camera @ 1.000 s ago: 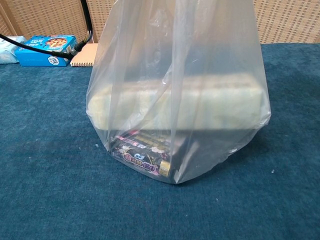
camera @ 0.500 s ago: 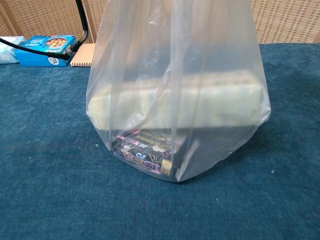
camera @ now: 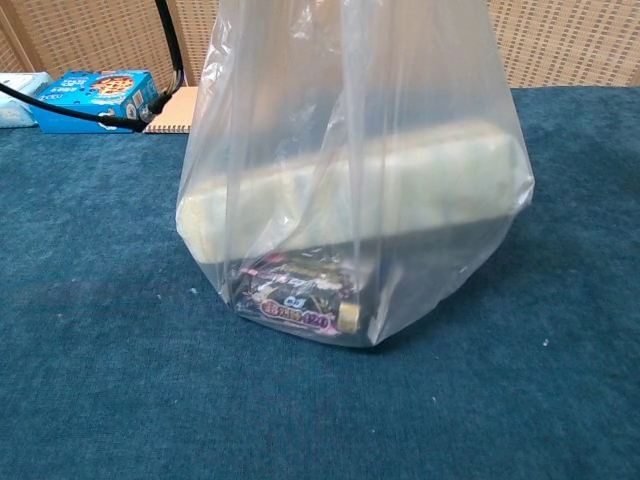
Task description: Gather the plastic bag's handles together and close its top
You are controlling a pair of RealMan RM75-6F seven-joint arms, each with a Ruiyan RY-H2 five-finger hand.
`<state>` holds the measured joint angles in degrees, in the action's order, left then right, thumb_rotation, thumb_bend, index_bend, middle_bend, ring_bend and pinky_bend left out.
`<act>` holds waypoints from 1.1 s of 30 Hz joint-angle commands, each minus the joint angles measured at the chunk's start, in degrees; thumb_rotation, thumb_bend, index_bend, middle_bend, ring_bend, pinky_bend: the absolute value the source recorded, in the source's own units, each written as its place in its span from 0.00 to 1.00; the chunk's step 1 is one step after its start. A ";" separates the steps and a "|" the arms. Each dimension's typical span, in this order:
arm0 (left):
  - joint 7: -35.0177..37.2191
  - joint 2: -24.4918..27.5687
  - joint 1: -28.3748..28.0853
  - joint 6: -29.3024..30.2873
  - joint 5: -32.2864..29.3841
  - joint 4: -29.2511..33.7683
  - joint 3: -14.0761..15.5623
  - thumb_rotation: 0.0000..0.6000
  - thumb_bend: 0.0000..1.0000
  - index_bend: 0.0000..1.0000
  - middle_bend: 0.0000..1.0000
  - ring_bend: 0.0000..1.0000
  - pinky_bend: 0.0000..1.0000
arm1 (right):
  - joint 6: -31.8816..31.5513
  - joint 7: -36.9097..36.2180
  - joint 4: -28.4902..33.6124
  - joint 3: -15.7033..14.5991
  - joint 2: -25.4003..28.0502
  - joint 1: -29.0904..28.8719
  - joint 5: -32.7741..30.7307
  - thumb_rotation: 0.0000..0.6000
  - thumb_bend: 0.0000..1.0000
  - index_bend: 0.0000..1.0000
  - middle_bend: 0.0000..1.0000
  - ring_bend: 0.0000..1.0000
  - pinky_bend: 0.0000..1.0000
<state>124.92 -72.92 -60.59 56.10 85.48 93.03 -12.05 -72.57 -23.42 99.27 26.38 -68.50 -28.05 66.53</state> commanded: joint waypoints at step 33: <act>1.23 -1.25 1.28 -4.82 -2.63 -1.53 -2.68 0.00 0.26 0.49 0.50 0.35 0.22 | -3.11 -4.60 1.27 -2.03 1.85 4.59 4.19 0.91 0.08 0.18 0.22 0.12 0.09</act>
<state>129.23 -74.20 -59.76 51.85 84.61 90.92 -14.35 -75.69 -27.99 100.56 24.35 -66.67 -23.47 70.70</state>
